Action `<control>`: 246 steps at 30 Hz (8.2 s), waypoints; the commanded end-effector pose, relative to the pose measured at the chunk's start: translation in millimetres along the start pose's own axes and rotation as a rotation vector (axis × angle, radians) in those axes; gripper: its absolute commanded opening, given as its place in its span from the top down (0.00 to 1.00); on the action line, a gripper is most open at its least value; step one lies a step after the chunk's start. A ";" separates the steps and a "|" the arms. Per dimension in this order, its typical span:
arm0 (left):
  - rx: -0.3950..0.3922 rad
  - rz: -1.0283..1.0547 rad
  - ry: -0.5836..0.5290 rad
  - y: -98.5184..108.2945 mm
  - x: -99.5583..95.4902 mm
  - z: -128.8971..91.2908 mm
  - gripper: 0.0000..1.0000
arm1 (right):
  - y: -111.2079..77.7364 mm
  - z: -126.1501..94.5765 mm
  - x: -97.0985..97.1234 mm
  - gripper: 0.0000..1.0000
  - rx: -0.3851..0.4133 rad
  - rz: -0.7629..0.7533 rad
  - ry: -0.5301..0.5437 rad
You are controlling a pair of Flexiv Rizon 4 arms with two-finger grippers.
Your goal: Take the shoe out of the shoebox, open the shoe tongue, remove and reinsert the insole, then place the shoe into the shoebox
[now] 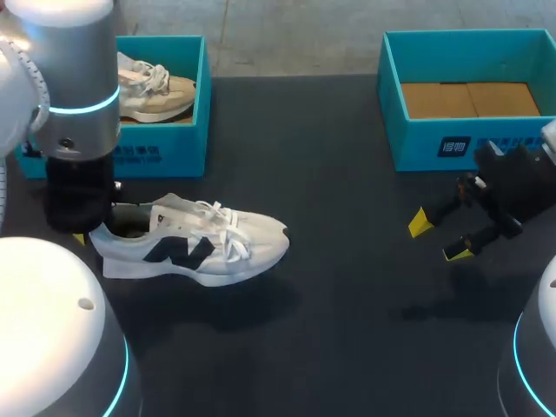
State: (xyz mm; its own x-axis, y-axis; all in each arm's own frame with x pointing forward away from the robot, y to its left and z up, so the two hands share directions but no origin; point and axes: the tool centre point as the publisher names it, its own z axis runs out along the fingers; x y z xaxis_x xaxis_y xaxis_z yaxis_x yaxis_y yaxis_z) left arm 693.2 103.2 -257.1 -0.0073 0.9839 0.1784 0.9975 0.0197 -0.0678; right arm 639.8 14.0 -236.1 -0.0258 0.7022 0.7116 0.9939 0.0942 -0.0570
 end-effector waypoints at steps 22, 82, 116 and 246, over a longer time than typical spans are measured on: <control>0.080 -0.018 0.040 -4.1 -82.6 39.7 1.00 | -1.4 0.7 0.3 0.00 -0.003 0.001 -0.003; -0.020 0.019 0.008 23.7 -155.4 103.8 1.00 | -1.4 0.7 0.3 0.00 -0.003 0.001 -0.003; -0.099 0.085 -0.081 14.9 -154.9 75.4 0.00 | -1.4 0.7 0.3 0.00 -0.003 0.001 -0.003; 1.254 -1.232 -1.075 3.9 -35.9 76.0 0.00 | -1.4 0.7 0.3 0.00 -0.003 0.001 -0.003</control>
State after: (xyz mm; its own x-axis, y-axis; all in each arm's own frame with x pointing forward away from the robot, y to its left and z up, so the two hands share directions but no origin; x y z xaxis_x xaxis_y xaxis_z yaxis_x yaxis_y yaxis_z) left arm 694.2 84.7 -340.5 -0.9879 0.0518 0.1464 -0.1311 0.2266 -0.9651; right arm 639.8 14.0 -236.1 -0.0258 0.7022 0.7115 0.9939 0.0942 -0.0569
